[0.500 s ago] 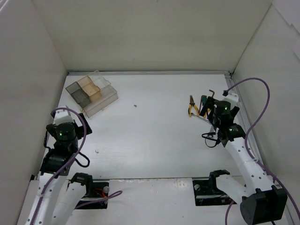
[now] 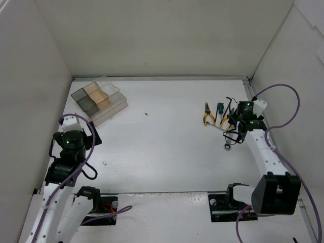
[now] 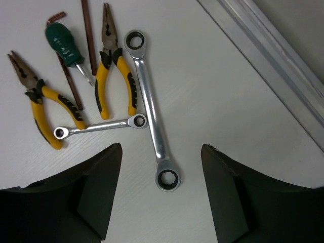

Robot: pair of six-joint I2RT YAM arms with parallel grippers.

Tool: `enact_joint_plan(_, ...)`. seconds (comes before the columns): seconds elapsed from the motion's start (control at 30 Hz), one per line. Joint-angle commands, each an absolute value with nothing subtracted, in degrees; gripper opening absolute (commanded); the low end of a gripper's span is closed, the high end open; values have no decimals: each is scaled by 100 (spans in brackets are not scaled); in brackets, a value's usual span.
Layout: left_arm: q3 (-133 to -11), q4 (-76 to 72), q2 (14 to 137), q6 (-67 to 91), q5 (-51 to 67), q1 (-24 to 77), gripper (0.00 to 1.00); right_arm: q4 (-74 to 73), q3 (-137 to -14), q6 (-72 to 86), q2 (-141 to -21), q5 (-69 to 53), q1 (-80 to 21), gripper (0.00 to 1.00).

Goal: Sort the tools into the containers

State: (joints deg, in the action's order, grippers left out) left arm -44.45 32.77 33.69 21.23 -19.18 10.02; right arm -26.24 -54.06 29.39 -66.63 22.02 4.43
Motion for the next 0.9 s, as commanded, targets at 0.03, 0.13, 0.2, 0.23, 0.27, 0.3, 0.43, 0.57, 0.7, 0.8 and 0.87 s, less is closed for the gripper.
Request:
enact_joint_plan(0.03,-4781,3138,3445,2004,-1793,1020,100,-2690,-5730,3128,-7460,2285,598,58)
enact_joint_plan(0.13,-4772,3129,3437,1987,-1749,1020,100,-2689,-5827,3182,-7892,2311,650,48)
enact_joint_plan(0.2,-4773,3120,3410,1986,-1723,1020,100,-2690,-5871,3190,-8181,2426,685,43)
enact_joint_plan(0.23,-4772,3120,3401,1969,-1705,1020,100,-2681,-5941,3182,-8278,2417,729,37)
enact_joint_plan(0.27,-4764,3111,3384,1960,-1688,1020,100,-2681,-5985,3121,-8471,2347,799,36)
enact_joint_plan(0.3,-4764,3111,3384,1951,-1661,1020,100,-2681,-6090,3059,-8568,2303,835,36)
enact_joint_plan(0.43,-4746,3103,3349,1942,-1626,1020,100,-2628,-6363,2690,-9017,2022,923,35)
enact_joint_plan(0.57,-4755,3103,3349,1942,-1608,1020,100,-2540,-6539,2410,-9438,1514,1089,35)
enact_joint_plan(0.7,-4746,3103,3340,1925,-1582,1020,100,-2496,-6688,2268,-9747,1327,1090,30)
enact_joint_plan(0.8,-4755,3103,3357,1925,-1573,1020,100,-2461,-6723,2206,-9905,1231,1125,30)
enact_joint_plan(0.87,-4755,3120,3366,1925,-1573,1020,100,-2417,-6759,2119,-10010,1117,1142,31)
